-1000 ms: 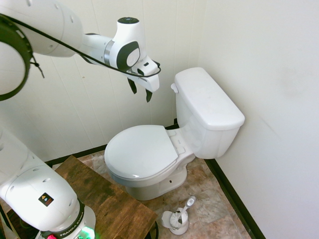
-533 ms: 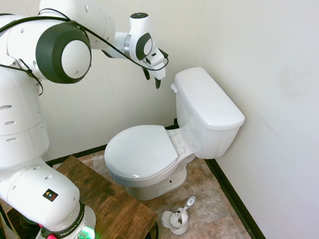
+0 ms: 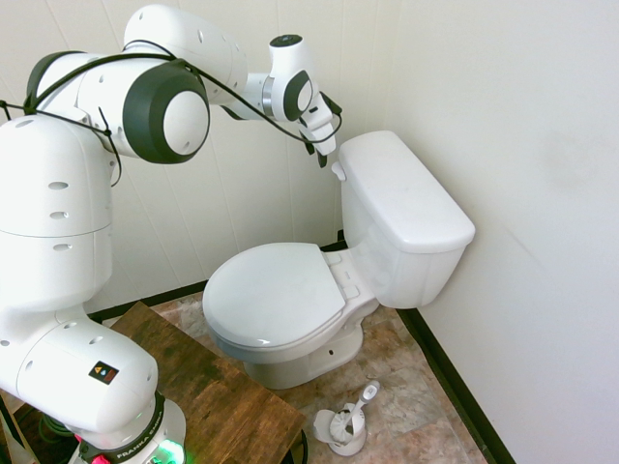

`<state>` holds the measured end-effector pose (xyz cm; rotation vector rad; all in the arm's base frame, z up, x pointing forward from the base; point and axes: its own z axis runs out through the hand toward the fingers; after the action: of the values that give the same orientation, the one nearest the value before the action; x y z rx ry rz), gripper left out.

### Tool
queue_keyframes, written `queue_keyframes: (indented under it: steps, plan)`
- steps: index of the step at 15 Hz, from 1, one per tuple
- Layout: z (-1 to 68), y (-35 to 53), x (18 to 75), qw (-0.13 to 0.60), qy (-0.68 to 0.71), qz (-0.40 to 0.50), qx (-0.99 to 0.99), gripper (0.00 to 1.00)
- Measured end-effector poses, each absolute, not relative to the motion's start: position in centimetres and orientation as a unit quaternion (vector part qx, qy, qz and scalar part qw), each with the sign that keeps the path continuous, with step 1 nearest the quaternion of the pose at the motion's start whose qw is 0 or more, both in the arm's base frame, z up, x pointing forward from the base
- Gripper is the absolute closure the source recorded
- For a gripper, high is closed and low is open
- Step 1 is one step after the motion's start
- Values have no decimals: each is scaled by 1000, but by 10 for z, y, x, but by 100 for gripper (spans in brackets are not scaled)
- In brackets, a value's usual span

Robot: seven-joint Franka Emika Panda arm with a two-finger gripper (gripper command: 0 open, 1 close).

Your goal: Flush the toilet

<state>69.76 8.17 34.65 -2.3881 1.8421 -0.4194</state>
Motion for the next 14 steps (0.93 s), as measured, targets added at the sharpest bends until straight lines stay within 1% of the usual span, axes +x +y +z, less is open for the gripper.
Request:
queue_keyframes:
  steps: [9, 14]
  plan:
    - [326, 66, 748, 43, 628, -162, -760, 100]
    - [319, 65, 757, 37, 636, -152, -756, 100]
